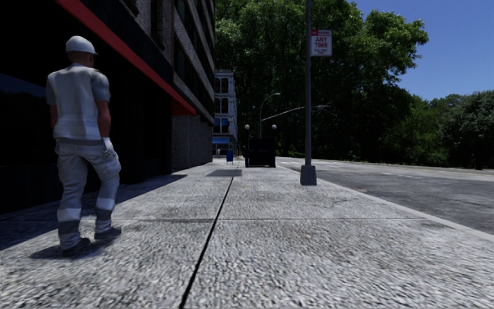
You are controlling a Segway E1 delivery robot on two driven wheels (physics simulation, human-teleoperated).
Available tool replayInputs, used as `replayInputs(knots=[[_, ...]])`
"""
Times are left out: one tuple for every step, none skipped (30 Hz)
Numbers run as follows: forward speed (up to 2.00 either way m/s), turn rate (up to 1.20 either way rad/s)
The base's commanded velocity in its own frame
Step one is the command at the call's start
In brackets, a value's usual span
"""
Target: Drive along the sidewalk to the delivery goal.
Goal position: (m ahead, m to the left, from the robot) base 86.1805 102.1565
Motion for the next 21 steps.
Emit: replayInputs(knots=[[2.0,0.0],[2.0,0.0],[2.0,0.0],[2.0,0.0],[2.0,0.0],[2.0,0.0],[2.0,0.0],[2.0,0.0],[2.0,0.0],[2.0,0.0],[2.0,0.0],[2.0,0.0],[2.0,0.0],[2.0,0.0],[2.0,0.0],[2.0,0.0],[2.0,0.0],[2.0,0.0],[2.0,0.0],[2.0,0.0],[2.0,0.0]])
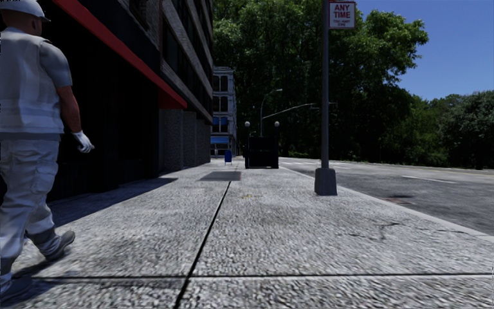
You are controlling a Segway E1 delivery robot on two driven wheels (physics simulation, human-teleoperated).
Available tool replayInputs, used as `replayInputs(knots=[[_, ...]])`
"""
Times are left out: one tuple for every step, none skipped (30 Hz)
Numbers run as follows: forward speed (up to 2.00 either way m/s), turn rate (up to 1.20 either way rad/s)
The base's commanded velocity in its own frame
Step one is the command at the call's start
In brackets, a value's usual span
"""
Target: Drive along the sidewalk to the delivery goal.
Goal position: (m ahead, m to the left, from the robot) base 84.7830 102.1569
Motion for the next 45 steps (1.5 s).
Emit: replayInputs(knots=[[2.0,0.0],[2.0,0.0],[2.0,0.0],[2.0,0.0],[2.0,0.0],[2.0,0.0],[2.0,0.0],[2.0,0.0],[2.0,0.0],[2.0,0.0],[2.0,0.0],[2.0,0.0],[2.0,0.0],[2.0,0.0],[2.0,0.0],[2.0,0.0],[2.0,0.0],[2.0,0.0],[2.0,0.0],[2.0,0.0],[2.0,0.0],[2.0,0.0],[2.0,0.0],[2.0,0.0],[2.0,0.0],[2.0,0.0],[2.0,0.0],[2.0,0.0],[2.0,0.0],[2.0,0.0],[2.0,0.0],[2.0,0.0],[2.0,0.0],[2.0,0.0],[2.0,0.0],[2.0,0.0],[2.0,0.0],[2.0,0.0],[2.0,0.0],[2.0,0.0],[2.0,0.0],[2.0,0.0],[2.0,0.0],[2.0,0.0],[2.0,0.0]])
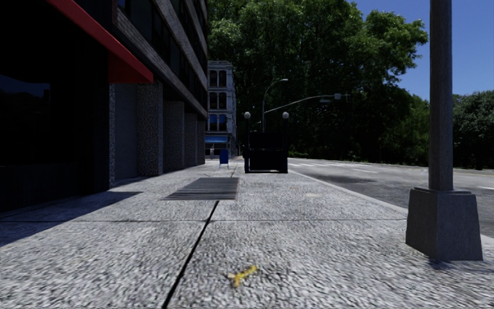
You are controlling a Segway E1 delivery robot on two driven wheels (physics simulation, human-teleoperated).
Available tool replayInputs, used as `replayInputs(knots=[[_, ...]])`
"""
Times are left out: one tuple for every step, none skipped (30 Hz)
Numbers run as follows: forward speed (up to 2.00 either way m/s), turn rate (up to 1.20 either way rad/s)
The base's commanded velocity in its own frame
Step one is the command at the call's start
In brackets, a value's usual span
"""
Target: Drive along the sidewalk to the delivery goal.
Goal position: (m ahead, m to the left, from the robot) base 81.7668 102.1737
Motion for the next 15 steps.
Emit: replayInputs(knots=[[2.0,0.0],[2.0,0.0],[2.0,0.0],[2.0,0.0],[2.0,0.0],[2.0,0.0],[2.0,0.0],[2.0,0.0],[2.0,0.0],[2.0,0.0],[2.0,0.0],[2.0,0.0],[2.0,0.0],[2.0,0.0],[2.0,0.0]])
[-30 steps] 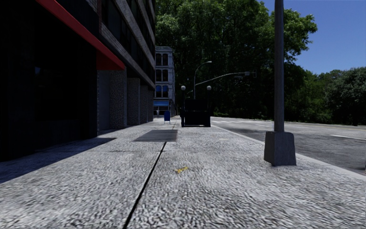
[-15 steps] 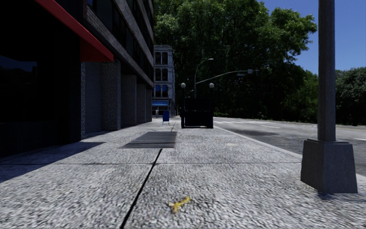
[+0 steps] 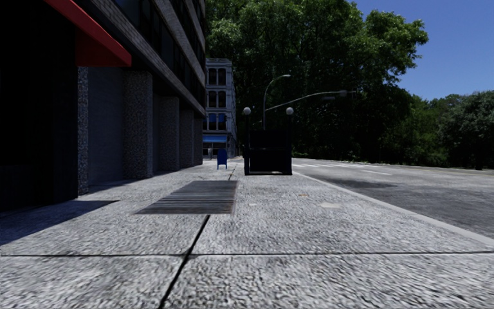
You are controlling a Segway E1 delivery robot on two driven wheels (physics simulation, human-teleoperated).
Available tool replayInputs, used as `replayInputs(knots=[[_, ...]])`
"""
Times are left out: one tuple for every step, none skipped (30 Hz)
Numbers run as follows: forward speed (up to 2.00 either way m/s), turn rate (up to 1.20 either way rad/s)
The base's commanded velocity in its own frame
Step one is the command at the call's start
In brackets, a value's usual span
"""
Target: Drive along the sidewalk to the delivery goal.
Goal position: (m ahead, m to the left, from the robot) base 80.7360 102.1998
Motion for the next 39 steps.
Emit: replayInputs(knots=[[2.0,0.0],[2.0,0.0],[2.0,0.0],[2.0,0.0],[2.0,0.0],[2.0,0.0],[2.0,0.0],[2.0,0.0],[2.0,0.0],[2.0,0.0],[2.0,0.0],[2.0,0.0],[2.0,0.0],[2.0,0.0],[2.0,0.0],[2.0,0.0],[2.0,0.09],[2.0,0.09],[2.0,0.16],[2.0,0.21],[2.0,0.26],[2.0,0.28],[2.0,0.28],[2.0,0.28],[2.0,0.28],[2.0,0.28],[2.0,0.28],[2.0,0.28],[2.0,0.28],[2.0,0.28],[2.0,0.28],[2.0,0.28],[2.0,0.28],[2.0,0.28],[2.0,0.28],[2.0,0.28],[2.0,0.28],[2.0,0.28],[2.0,0.28]])
